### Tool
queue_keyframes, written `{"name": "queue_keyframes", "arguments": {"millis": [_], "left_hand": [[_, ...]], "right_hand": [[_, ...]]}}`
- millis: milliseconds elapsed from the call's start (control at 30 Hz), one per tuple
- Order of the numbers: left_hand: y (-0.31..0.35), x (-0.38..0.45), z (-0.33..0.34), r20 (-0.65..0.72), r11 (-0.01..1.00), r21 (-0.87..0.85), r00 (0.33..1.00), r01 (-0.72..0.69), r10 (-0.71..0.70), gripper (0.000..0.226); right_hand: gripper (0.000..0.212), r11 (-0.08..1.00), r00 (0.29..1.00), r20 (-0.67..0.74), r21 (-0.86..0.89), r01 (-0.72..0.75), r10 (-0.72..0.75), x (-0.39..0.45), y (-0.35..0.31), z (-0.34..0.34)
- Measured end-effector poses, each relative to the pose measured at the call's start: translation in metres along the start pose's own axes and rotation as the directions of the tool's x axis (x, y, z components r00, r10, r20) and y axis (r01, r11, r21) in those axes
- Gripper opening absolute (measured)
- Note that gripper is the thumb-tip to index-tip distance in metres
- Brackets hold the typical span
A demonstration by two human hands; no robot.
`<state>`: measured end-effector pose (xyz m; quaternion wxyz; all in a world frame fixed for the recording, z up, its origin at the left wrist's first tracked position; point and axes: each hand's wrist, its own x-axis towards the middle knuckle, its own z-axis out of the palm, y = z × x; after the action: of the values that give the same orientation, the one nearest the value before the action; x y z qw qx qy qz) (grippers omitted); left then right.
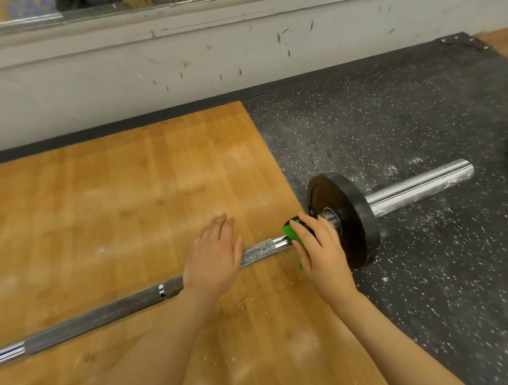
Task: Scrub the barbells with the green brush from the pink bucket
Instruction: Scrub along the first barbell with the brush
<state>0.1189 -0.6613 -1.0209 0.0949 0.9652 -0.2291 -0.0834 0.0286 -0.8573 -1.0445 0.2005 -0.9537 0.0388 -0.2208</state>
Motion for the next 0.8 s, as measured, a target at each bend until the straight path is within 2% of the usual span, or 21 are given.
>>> {"name": "queue_keyframes", "arguments": {"millis": [167, 300, 400, 533, 667, 800], "left_hand": [[-0.001, 0.005, -0.001, -0.003, 1.0, 0.013, 1.0, -0.001, 0.001, 0.052], [-0.002, 0.008, -0.001, -0.017, 1.0, 0.015, 1.0, 0.003, -0.003, 0.051], [-0.002, 0.009, -0.001, -0.022, 1.0, 0.012, 1.0, 0.007, -0.006, 0.05], [-0.004, 0.012, -0.002, -0.019, 1.0, -0.001, 1.0, 0.008, -0.008, 0.049], [-0.003, 0.009, -0.002, -0.023, 1.0, 0.003, 1.0, 0.01, -0.01, 0.049], [-0.003, 0.007, 0.001, -0.017, 1.0, -0.003, 1.0, 0.005, -0.005, 0.048]], "right_hand": [[0.037, 1.0, 1.0, 0.029, -0.017, 0.001, -0.001, 0.009, -0.002, 0.0], [0.017, 0.998, 0.993, 0.117, -0.06, -0.01, 0.017, 0.047, -0.01, 0.002], [0.015, 0.996, 0.976, 0.213, -0.08, -0.035, 0.051, 0.062, -0.013, 0.004], [0.025, 0.996, 0.992, 0.122, -0.093, -0.003, 0.014, 0.048, -0.012, 0.005], [0.029, 0.999, 1.0, 0.014, -0.017, -0.026, 0.027, 0.02, -0.008, 0.006], [0.035, 0.999, 1.0, 0.016, 0.038, -0.025, 0.025, 0.012, -0.003, 0.006]]}}
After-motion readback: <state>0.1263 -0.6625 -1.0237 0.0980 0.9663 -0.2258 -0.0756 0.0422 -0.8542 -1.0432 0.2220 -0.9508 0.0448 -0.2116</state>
